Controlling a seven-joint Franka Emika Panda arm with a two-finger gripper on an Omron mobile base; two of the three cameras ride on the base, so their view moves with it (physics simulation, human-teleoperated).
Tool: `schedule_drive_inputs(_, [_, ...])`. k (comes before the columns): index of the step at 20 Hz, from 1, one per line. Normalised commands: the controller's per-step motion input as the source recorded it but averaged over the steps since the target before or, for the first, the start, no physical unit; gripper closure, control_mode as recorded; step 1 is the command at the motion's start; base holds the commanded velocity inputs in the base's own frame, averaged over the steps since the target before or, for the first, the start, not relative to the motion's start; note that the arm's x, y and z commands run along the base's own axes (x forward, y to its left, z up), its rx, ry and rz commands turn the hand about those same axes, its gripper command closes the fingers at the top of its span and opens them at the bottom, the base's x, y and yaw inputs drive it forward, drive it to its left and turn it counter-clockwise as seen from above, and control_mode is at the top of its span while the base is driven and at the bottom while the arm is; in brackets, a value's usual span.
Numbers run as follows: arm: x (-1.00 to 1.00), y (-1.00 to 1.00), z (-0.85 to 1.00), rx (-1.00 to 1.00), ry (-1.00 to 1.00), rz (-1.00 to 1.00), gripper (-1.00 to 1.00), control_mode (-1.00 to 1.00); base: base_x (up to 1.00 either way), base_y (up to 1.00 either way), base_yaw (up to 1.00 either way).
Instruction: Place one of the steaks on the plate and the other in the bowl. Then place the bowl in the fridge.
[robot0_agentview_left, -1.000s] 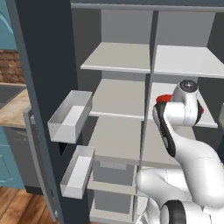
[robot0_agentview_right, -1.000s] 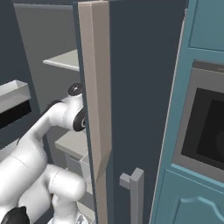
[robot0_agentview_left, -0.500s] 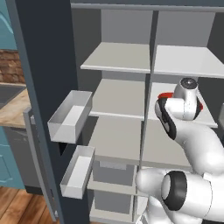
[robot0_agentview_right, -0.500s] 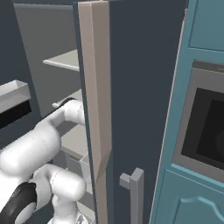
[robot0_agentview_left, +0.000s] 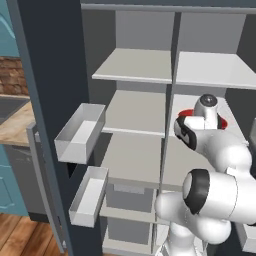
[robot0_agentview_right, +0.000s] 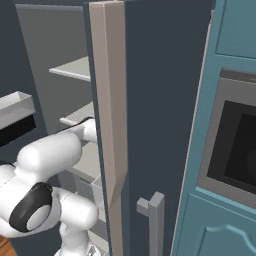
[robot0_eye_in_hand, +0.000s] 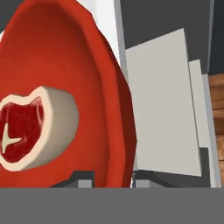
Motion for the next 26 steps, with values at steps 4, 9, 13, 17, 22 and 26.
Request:
schedule_drive_inputs(4, [0.14,-0.42,-0.22,0.0,0.0,0.0,1.0,-1.0,0.0,0.0,0.0])
schedule_drive_inputs(9, [0.32,-0.21,-0.12,0.0,-0.01,0.0,1.0,-1.0,0.0,0.0,0.0])
schedule_drive_inputs(13, [0.53,-0.08,-0.14,0.0,0.0,0.02,1.0,-1.0,0.0,0.0,0.0])
schedule_drive_inputs(17, [0.59,-0.09,-0.11,0.0,-0.01,0.06,1.0,-1.0,0.0,0.0,0.0])
schedule_drive_inputs(22, [0.53,-0.14,-0.02,0.0,-0.05,0.07,1.0,-1.0,0.0,0.0,0.0])
schedule_drive_inputs(26, [0.1,-0.1,0.0,-0.01,-0.19,0.08,-1.0,-1.0,0.0,0.0,0.0])
